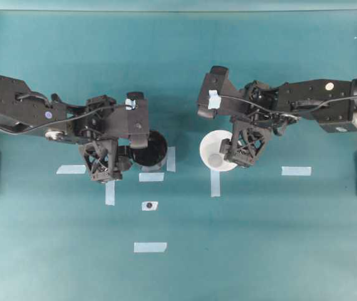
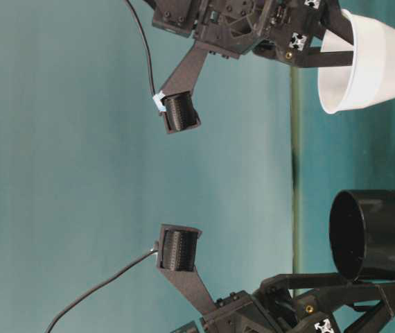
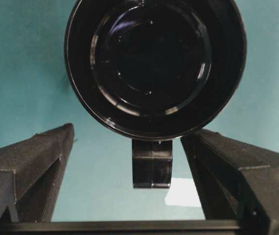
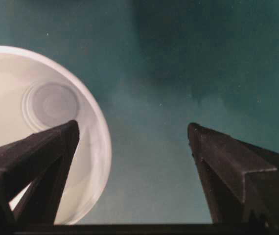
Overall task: Holding the cup holder with the left arm, the right arm places the cup into the cup holder.
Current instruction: 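Lower both open grippers onto the holder rim and cup rim, then close left gripper on holder rim and right gripper on cup rim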
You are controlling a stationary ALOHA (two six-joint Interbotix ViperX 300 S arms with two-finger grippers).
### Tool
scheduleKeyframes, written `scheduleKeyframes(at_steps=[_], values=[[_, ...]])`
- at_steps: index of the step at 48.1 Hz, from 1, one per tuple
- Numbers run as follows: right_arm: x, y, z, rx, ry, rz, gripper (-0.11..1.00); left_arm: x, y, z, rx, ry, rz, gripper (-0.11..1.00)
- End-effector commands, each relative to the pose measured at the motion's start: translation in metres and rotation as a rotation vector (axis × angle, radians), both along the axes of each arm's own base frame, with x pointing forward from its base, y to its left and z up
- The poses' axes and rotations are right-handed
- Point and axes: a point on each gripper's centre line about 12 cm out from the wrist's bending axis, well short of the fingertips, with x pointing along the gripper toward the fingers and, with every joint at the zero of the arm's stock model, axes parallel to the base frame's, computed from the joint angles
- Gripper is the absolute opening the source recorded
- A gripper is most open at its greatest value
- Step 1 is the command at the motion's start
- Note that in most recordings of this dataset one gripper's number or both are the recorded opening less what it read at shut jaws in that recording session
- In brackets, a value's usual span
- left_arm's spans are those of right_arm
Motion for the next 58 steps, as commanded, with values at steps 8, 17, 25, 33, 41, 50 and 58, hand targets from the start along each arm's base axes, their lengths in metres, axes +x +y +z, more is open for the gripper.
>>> scheduleKeyframes(at_steps=[8, 17, 25, 33, 41, 50, 58], values=[[0.009, -0.002, 0.018, -0.011, -0.062, -0.006, 0.95, 0.004, 0.001, 0.007, 0.005, -0.026, 0.001, 0.92], [0.01, -0.003, 0.019, -0.01, -0.065, -0.011, 0.94, 0.004, 0.001, 0.008, 0.0, -0.026, 0.008, 0.91], [0.01, -0.002, 0.017, 0.003, -0.06, -0.027, 0.84, 0.003, 0.001, 0.009, 0.0, -0.029, 0.008, 0.74], [0.01, -0.002, 0.017, 0.014, -0.06, -0.052, 0.46, 0.003, 0.001, 0.012, 0.002, -0.038, 0.007, 0.32], [0.01, -0.001, 0.017, 0.021, -0.059, -0.061, 0.19, 0.004, 0.001, 0.015, 0.004, -0.047, 0.004, 0.21], [0.01, 0.0, 0.021, 0.038, -0.066, -0.077, 0.18, 0.003, 0.0, 0.02, 0.011, -0.06, -0.004, 0.21], [0.008, 0.001, 0.027, 0.052, -0.071, -0.09, 0.16, 0.003, -0.003, 0.024, 0.011, -0.071, -0.01, 0.21]])
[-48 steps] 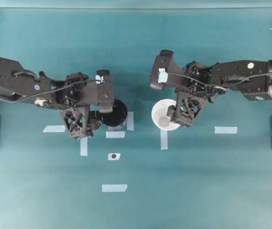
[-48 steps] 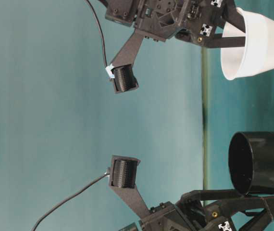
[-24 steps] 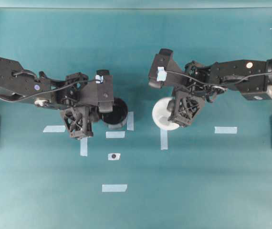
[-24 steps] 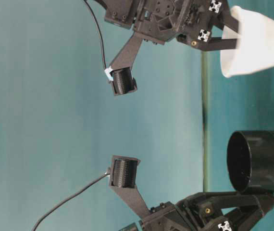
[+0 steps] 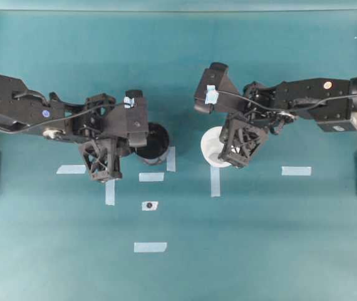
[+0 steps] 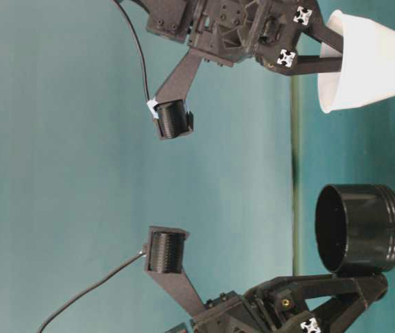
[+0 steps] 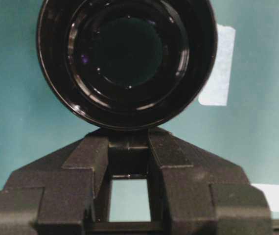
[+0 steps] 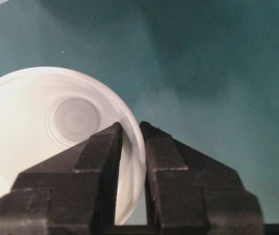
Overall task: Holding the cup holder with the left arm, the right arm places the cup into the cup holder.
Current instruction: 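Close left gripper on holder rim and right gripper on cup rim, then lift holder with left gripper and carry cup leftward toward it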
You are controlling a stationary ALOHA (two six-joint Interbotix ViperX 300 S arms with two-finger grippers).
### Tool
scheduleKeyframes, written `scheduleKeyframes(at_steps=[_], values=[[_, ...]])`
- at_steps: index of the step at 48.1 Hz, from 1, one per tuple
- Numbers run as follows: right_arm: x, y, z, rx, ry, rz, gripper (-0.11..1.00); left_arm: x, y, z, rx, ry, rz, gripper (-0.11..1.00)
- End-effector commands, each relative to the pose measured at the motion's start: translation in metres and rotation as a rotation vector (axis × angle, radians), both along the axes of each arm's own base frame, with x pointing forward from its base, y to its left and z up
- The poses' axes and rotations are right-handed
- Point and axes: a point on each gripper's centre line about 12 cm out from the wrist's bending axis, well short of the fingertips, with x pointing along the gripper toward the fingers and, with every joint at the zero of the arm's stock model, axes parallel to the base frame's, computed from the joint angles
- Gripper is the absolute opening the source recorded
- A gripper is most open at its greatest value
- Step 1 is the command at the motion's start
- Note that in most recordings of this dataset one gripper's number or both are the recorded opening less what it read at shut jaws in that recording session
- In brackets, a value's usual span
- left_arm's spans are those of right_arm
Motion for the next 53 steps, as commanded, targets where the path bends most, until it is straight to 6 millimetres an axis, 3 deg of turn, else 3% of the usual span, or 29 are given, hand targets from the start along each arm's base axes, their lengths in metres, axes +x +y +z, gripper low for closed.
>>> scheduleKeyframes(at_steps=[1, 14, 44, 53], values=[[0.001, -0.001, 0.024, -0.002, -0.059, -0.018, 0.15, 0.003, -0.003, 0.015, 0.009, -0.047, -0.013, 0.21], [-0.004, -0.002, 0.049, 0.015, -0.099, -0.044, 0.04, 0.006, -0.011, 0.018, 0.011, -0.056, -0.038, 0.21], [-0.012, -0.005, 0.092, 0.098, -0.232, -0.138, 0.04, 0.017, -0.012, 0.032, 0.016, -0.1, -0.044, 0.21], [-0.018, -0.005, 0.115, 0.1, -0.3, -0.151, 0.04, 0.021, -0.011, 0.038, 0.018, -0.117, -0.044, 0.21]])
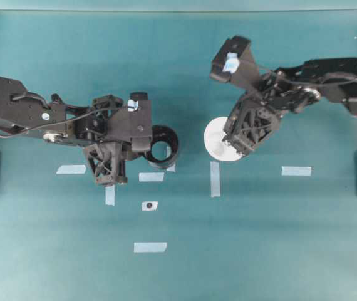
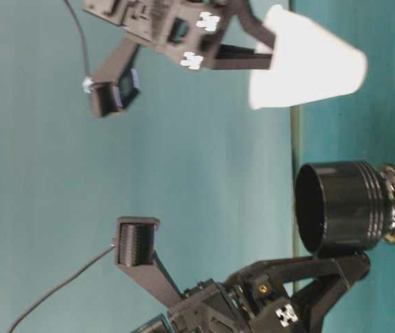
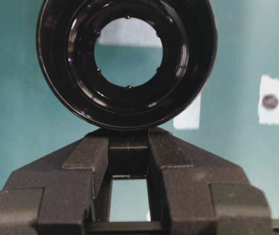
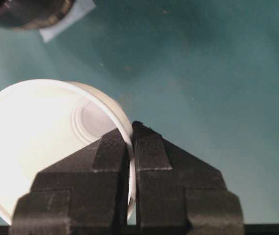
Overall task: Holding the cup holder with the left arm, the right arm places the cup into the cup holder.
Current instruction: 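Lift holder with left gripper and carry cup leftward toward it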
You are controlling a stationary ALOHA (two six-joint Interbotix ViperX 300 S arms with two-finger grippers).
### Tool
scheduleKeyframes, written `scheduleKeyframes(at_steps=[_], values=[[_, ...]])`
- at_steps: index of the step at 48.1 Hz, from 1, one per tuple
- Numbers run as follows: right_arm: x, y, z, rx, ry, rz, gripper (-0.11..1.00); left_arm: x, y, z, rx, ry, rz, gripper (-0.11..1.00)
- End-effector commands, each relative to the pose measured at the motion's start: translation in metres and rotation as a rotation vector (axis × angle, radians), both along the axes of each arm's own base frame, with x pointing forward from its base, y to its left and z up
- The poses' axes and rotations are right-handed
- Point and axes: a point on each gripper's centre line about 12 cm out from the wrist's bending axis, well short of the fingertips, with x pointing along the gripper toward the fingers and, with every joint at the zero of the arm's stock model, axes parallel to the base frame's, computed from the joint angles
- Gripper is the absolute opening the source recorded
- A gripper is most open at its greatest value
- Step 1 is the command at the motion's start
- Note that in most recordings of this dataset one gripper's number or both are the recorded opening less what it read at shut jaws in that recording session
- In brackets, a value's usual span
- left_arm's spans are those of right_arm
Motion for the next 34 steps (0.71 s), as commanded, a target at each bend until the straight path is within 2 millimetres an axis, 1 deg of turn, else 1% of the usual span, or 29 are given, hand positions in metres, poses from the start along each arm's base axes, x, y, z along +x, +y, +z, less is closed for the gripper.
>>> scheduleKeyframes(at_steps=[1, 10, 18, 28, 34], values=[[-0.006, -0.001, 0.055, -0.03, -0.159, -0.02, 0.04, 0.007, 0.0, 0.02, 0.009, -0.061, -0.005, 0.21], [-0.006, -0.001, 0.08, -0.05, -0.228, -0.019, 0.04, 0.01, 0.001, 0.022, 0.01, -0.067, -0.005, 0.21], [-0.004, -0.002, 0.097, -0.062, -0.273, -0.019, 0.04, 0.016, 0.001, 0.028, 0.011, -0.079, -0.004, 0.21], [0.001, -0.001, 0.103, -0.064, -0.291, -0.015, 0.04, 0.023, 0.002, 0.036, 0.011, -0.061, -0.005, 0.21], [0.004, 0.001, 0.103, -0.064, -0.293, -0.007, 0.04, 0.027, 0.002, 0.034, 0.01, -0.053, -0.004, 0.21]])
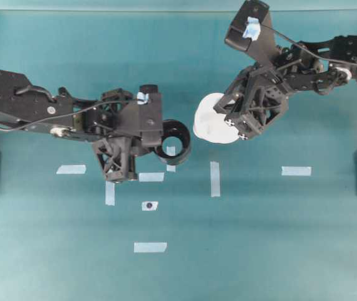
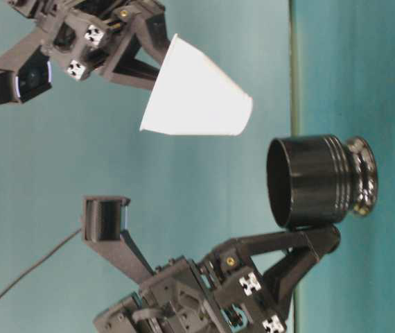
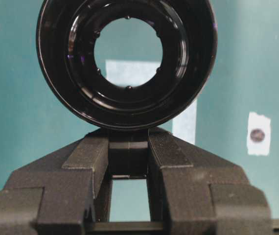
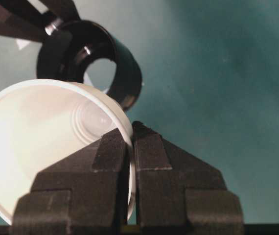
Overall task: Holding the cup holder with the left arm, the right arm places the cup into the cup holder.
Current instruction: 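Lift holder with left gripper and carry cup leftward toward it, then insert white cup bottom-first into the black holder with right gripper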
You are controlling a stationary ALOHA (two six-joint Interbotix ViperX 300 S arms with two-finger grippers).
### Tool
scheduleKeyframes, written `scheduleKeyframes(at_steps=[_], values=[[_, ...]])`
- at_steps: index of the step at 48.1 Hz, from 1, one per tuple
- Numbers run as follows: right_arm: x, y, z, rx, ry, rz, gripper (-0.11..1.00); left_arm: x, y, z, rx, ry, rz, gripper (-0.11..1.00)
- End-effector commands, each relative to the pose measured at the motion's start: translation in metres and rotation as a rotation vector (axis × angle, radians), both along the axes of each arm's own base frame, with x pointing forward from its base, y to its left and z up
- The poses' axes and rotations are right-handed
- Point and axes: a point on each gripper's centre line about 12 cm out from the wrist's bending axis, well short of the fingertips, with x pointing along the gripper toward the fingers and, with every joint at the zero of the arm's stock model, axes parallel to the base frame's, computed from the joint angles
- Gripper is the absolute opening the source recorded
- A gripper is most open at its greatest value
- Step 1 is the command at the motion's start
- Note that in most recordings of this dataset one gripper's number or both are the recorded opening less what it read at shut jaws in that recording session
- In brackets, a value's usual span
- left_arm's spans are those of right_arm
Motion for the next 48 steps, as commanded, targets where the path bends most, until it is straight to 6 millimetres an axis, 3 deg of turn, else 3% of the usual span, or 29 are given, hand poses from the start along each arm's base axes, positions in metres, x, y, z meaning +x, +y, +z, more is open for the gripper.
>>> scheduleKeyframes(at_steps=[1, 15, 48], values=[[-0.002, 0.004, 0.031, -0.016, -0.091, 0.002, 0.04, 0.008, 0.0, 0.012, 0.007, -0.035, -0.005, 0.21], [0.013, 0.008, 0.029, -0.022, -0.114, 0.014, 0.04, 0.015, 0.001, 0.014, 0.007, -0.042, -0.005, 0.21], [0.05, 0.005, -0.025, 0.006, 0.016, 0.031, 0.04, 0.025, 0.002, 0.026, 0.039, -0.023, -0.046, 0.21]])
